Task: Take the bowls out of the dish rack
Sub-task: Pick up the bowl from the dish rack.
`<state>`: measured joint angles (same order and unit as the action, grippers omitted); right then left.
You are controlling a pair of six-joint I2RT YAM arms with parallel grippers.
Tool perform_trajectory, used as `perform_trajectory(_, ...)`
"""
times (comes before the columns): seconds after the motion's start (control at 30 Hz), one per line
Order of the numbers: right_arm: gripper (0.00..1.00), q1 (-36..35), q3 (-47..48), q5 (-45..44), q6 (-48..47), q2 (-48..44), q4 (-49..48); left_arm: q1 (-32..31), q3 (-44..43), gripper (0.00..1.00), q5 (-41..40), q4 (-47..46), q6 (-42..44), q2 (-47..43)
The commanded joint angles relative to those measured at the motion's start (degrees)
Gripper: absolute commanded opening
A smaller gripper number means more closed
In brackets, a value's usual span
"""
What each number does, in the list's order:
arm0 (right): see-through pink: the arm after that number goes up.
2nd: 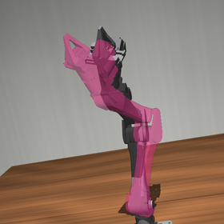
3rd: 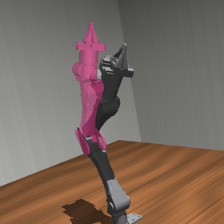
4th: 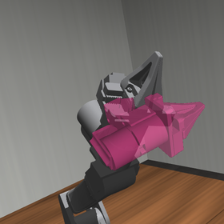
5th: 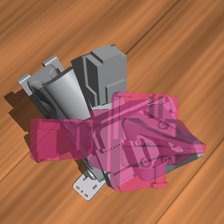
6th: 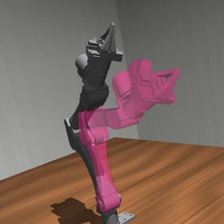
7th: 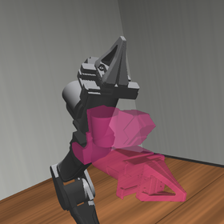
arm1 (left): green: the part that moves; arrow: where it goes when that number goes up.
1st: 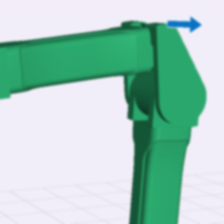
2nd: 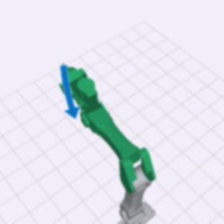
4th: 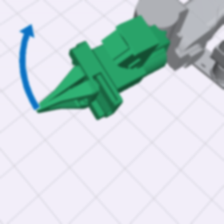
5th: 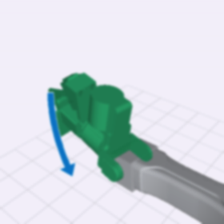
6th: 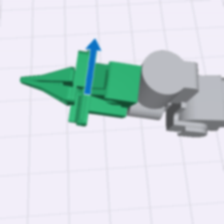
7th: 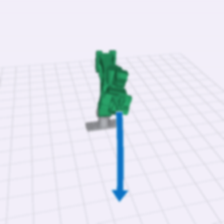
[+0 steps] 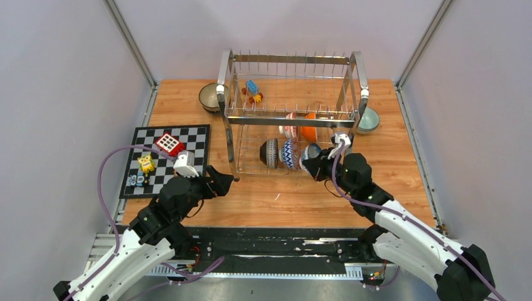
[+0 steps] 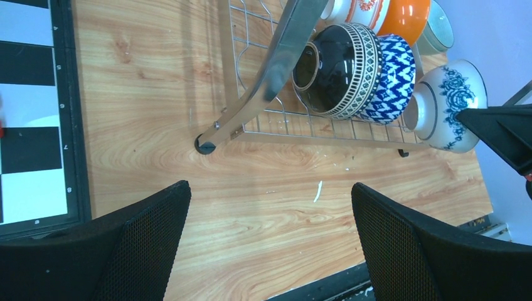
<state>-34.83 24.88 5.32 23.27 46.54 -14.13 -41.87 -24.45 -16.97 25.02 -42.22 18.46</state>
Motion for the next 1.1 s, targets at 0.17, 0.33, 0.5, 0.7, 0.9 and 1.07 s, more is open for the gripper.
perform_trajectory(0.17,0.02,0.28,4.24,13.19,7.65,-5.88,-5.63,-0.41,-6.09,1.0,-5.94,7.96,-3.24,-0.66)
perform_trajectory(0.33,0.02,-1.23,7.8,22.02,6.81,-9.79,-1.14,-0.41,-9.5,1.0,-9.63,13.58,-7.63,-1.17)
perform_trajectory(0.5,0.03,-17.83,17.92,11.38,-7.53,-10.31,19.77,-0.43,-12.0,1.0,-6.75,15.71,-8.9,-3.69)
perform_trajectory(0.7,0.02,-37.46,20.48,-9.57,-17.1,-6.2,27.88,-0.43,-11.34,1.0,-6.6,17.48,-12.02,-8.64)
perform_trajectory(0.9,0.02,-49.71,19.16,-26.11,-25.88,0.76,31.96,-0.45,-6.92,1.0,3.08,15.64,-7.38,-12.94)
perform_trajectory(1.07,0.02,-56.43,14.95,-34.04,-28.41,4.18,31.89,-0.48,-9.58,1.0,11.34,18.07,-0.46,-2.1)
